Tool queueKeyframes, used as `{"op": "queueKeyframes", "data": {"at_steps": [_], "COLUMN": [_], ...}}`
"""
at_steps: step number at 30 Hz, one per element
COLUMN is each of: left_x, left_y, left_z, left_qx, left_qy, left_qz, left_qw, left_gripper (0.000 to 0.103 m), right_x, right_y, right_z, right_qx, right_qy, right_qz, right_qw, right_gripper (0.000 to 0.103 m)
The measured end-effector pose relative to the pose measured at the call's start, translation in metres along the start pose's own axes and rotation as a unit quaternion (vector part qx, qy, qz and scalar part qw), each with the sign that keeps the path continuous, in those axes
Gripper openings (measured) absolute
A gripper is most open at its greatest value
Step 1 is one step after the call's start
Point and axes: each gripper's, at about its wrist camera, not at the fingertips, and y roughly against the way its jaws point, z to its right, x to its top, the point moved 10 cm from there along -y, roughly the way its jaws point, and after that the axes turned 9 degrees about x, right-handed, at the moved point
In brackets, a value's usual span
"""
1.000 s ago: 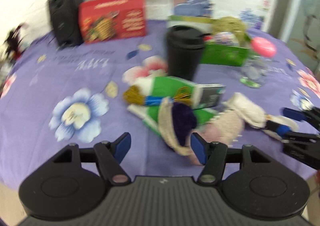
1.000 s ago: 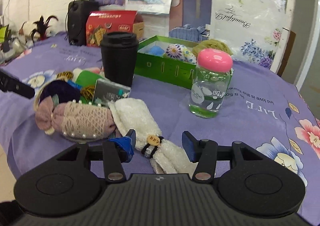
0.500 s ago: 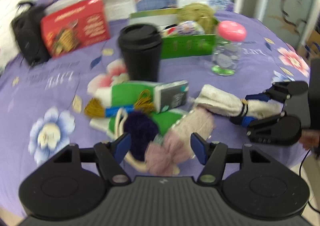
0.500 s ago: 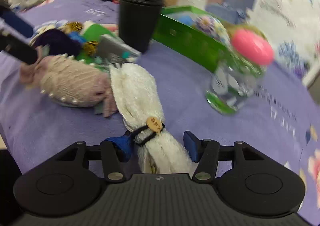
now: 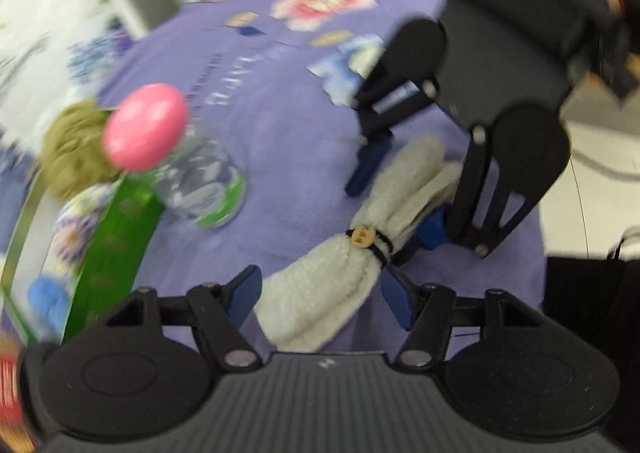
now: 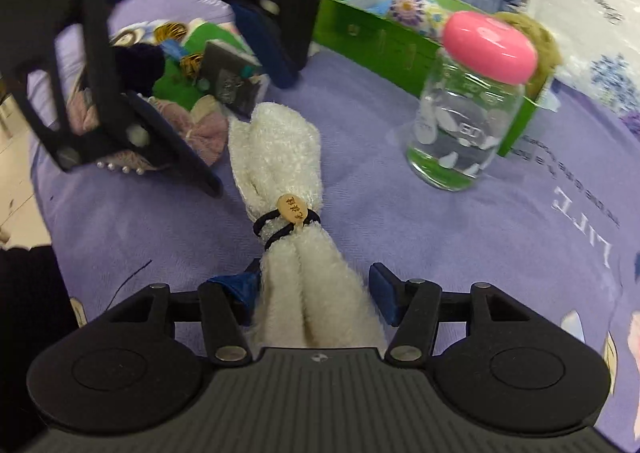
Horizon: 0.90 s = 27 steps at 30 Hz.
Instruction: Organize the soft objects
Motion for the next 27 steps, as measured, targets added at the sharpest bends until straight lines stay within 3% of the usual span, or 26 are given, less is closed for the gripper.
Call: {"op": "queueKeyframes", "data": {"at_steps": [4, 7, 10, 13, 14, 16, 20, 23, 27], "left_x": [-0.006, -0.010, -0.010, -0.008, -0.008, -0.009, -0.001, 0.009, 0.018], "left_y": [-0.024, -0.036, -0.039, -0.036, -0.034, -0.028, 0.003, 0.040, 0.082], "left_z": [0.005, 0.005, 0.000, -0.007, -0.010, -0.011, -0.018, -0.042, -0.101], "left_qx": [-0.041, -0.036, -0.045, -0.032, -0.026, -0.021, 0.002, 0.033, 0.114], "left_qy": [-0.026, -0.043, -0.007, 0.040, 0.056, 0.085, 0.114, 0.137, 0.161], "left_qz": [-0.023, -0.028, -0.032, -0.029, -0.025, -0.021, 0.009, 0.045, 0.075], "left_qw": [0.9985, 0.9981, 0.9984, 0.9983, 0.9978, 0.9959, 0.9934, 0.9890, 0.9775], "left_gripper": [0.064, 0.064, 0.061, 0.036, 0.035, 0.029, 0.028, 0.028, 0.029], "right_x": [0.001, 0.001, 0.001, 0.003, 0.004, 0.004, 0.010, 0.035, 0.093], "right_y": [-0.005, -0.007, -0.008, -0.008, -0.007, -0.005, 0.013, 0.041, 0.072], "right_z": [0.005, 0.005, 0.007, 0.003, 0.000, -0.001, -0.007, -0.006, 0.005], "right_qx": [0.031, 0.029, 0.023, 0.018, 0.020, 0.002, -0.032, -0.055, -0.091], "right_qy": [-0.005, 0.002, -0.010, -0.011, -0.016, -0.010, 0.007, 0.030, 0.078], "right_qz": [-0.003, -0.004, -0.014, -0.003, 0.002, 0.006, 0.026, 0.047, 0.076], "right_qw": [1.000, 1.000, 1.000, 1.000, 1.000, 1.000, 0.999, 0.997, 0.990], "right_gripper": [0.046, 0.051, 0.051, 0.029, 0.017, 0.013, 0.011, 0.012, 0.013]}}
